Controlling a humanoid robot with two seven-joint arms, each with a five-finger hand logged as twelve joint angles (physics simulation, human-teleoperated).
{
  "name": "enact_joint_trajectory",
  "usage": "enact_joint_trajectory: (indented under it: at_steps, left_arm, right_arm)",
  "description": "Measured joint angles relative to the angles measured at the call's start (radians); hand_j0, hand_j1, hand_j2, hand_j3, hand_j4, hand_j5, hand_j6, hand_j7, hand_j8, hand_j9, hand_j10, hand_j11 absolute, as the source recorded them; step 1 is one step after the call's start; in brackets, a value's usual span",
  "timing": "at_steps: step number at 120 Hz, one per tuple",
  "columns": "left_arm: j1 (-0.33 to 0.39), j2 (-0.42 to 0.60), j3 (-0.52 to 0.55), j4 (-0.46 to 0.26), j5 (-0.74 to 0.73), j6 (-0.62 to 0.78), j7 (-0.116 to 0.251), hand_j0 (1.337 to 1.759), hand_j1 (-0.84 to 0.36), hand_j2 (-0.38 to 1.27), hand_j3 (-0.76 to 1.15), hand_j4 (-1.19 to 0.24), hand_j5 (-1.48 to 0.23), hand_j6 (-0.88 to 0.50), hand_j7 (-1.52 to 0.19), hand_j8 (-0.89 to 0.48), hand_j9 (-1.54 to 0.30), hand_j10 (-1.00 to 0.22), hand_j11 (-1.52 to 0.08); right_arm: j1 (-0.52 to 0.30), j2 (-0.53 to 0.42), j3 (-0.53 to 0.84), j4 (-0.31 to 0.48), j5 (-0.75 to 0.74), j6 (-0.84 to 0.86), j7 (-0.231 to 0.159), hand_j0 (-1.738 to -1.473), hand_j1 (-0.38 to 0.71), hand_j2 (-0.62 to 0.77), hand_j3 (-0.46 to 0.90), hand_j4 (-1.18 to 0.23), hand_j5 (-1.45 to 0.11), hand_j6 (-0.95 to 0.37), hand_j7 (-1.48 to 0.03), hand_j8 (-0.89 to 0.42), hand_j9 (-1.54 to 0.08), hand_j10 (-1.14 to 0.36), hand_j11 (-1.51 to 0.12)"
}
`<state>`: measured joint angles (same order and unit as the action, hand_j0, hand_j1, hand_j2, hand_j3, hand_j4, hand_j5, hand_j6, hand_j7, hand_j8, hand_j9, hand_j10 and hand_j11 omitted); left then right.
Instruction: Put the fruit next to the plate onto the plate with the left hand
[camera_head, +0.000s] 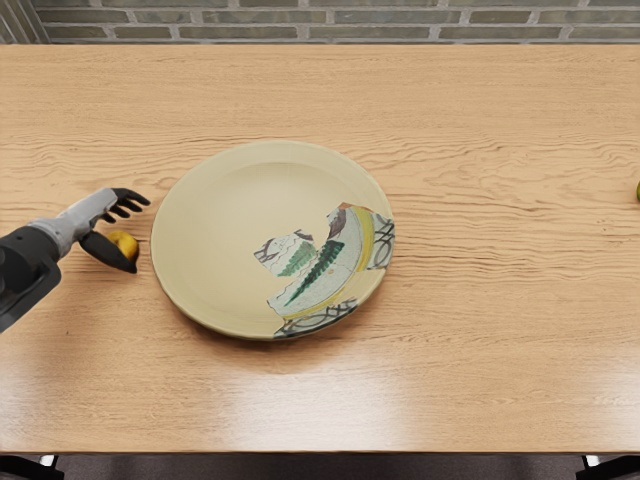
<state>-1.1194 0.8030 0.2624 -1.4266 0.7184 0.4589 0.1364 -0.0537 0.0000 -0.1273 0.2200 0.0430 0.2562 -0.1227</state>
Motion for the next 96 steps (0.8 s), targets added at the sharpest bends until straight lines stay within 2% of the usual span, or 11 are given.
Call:
enact_joint_trajectory:
  at_steps: [63, 68, 96]
  left_arm:
    - [0.027, 0.010, 0.006, 0.001, -0.002, 0.075, 0.001, 1.658, -0.23, 0.14, 0.00, -0.50, -0.64, -0.50, -0.64, -0.50, -0.64, -0.50, -0.64]
    - [0.035, 0.009, 0.006, 0.002, 0.001, 0.076, 0.001, 1.658, -0.24, 0.13, 0.00, -0.51, -0.65, -0.51, -0.65, -0.46, -0.66, -0.51, -0.66]
    - [0.041, -0.002, 0.006, 0.002, 0.002, 0.079, 0.003, 1.656, -0.24, 0.10, 0.00, -0.57, -0.66, -0.50, -0.69, -0.47, -0.70, -0.54, -0.70]
  right_arm:
    - [0.000, 0.000, 0.000, 0.000, 0.000, 0.000, 0.000, -1.658, -0.33, 0.00, 0.00, -0.02, -0.02, -0.02, -0.02, -0.02, -0.02, -0.02, -0.02]
    - [0.000, 0.000, 0.000, 0.000, 0.000, 0.000, 0.000, -1.658, -0.33, 0.00, 0.00, -0.02, -0.02, -0.02, -0.02, -0.02, -0.02, -0.02, -0.02]
    - [0.000, 0.000, 0.000, 0.000, 0.000, 0.000, 0.000, -1.658, -0.33, 0.00, 0.00, -0.02, -0.02, -0.02, -0.02, -0.02, -0.02, -0.02, -0.02]
